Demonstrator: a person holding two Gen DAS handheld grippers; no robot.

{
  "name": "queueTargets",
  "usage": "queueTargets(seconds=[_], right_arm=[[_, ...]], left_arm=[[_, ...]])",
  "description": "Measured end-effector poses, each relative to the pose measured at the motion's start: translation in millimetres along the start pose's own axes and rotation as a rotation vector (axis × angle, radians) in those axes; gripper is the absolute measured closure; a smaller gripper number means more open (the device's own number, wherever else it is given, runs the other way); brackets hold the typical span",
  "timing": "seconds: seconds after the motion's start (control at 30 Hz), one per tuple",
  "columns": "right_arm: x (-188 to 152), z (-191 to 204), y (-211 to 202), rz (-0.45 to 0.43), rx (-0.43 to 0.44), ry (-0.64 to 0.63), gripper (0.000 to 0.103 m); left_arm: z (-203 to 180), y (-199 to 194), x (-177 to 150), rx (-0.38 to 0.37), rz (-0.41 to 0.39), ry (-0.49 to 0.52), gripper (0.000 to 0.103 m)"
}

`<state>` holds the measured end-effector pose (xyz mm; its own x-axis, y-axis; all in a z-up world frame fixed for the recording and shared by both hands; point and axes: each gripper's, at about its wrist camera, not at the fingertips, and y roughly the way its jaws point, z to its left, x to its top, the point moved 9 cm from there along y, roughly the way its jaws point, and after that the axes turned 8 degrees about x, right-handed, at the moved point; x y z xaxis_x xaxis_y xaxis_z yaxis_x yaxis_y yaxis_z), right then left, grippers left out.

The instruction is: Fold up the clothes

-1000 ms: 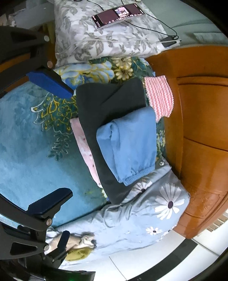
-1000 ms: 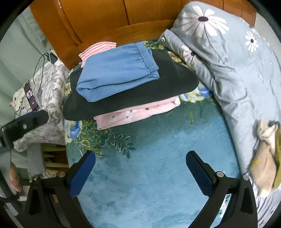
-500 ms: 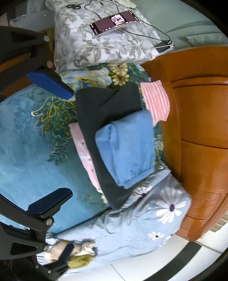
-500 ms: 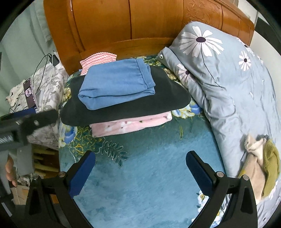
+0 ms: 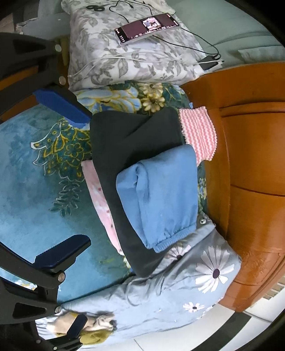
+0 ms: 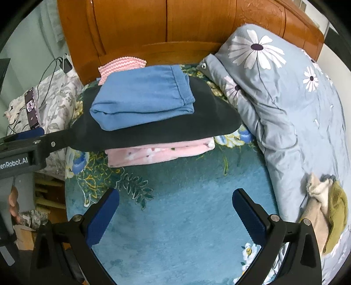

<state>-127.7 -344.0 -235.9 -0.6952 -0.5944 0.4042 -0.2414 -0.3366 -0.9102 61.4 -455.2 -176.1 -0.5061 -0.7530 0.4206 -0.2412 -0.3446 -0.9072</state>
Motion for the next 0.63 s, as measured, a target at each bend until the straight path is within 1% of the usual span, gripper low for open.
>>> queueTargets(seconds=[0.17, 0.33, 0.47, 0.63], right_arm=[[0, -6, 20, 0.038, 0.002, 0.003, 0.0], [2, -12, 41, 0.079, 0.01, 0.001, 0.0], [6, -16, 55, 0.1, 0.015, -0.001, 0.0], [13, -21, 72, 0.122, 0.027, 0.008, 0.0]], left_arm=[[-3, 21, -3, 0.022, 0.032, 0.004, 0.0], [-6, 45, -12, 0.037, 0.1, 0.026, 0.0], [-3, 63, -14, 0.073, 0.123, 0.025, 0.0], [3, 80, -12, 0.111, 0.127, 0.028, 0.0]])
